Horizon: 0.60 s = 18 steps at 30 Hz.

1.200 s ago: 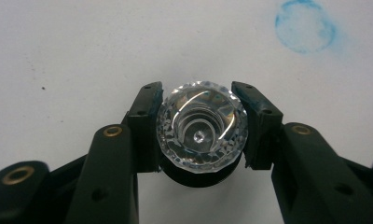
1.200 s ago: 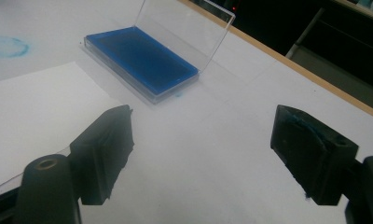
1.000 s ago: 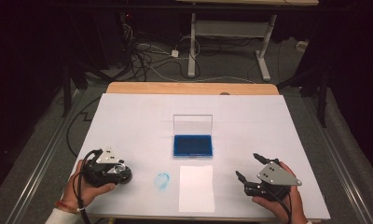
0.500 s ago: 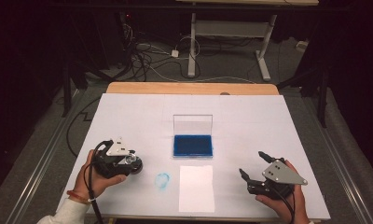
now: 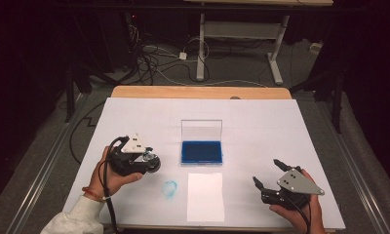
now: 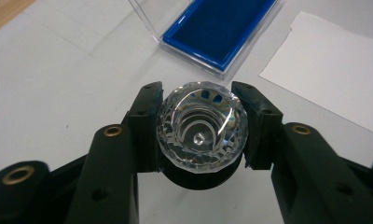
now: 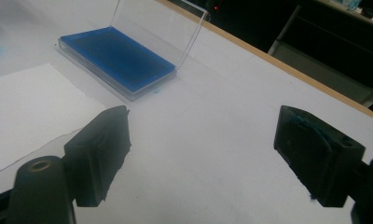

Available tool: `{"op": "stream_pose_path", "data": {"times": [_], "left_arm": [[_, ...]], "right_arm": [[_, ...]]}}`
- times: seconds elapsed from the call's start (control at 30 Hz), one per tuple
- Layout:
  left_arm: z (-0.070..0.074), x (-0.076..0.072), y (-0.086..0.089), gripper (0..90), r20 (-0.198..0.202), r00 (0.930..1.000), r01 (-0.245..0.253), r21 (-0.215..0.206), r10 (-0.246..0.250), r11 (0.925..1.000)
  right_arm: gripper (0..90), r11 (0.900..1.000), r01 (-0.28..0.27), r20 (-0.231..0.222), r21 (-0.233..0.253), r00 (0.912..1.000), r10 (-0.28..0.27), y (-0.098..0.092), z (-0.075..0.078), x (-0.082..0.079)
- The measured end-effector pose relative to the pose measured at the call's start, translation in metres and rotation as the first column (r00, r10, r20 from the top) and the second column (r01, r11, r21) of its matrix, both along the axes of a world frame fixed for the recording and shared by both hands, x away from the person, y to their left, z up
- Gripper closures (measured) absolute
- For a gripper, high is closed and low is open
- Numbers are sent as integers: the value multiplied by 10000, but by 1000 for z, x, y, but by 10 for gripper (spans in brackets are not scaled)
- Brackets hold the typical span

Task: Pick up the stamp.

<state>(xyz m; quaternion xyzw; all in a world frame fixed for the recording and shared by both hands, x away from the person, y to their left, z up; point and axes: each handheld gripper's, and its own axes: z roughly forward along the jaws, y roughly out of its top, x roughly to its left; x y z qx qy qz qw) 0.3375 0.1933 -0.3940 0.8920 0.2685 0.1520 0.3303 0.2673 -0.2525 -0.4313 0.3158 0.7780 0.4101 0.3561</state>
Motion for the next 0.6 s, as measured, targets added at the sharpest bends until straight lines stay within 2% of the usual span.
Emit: {"op": "stream_pose_path", "data": {"times": [0.27,0.6], "left_arm": [[6,7,-12,545,139,9994,329,-153,-327,9993],[11,12,-35,545,290,9947,994,-250,-986,9947]], "right_arm": [[187,10000,66,5,-7,10000,-66,-1,-1,-1],[188,9999,98,-125,-64,9999,-99,0,-6,0]]}}
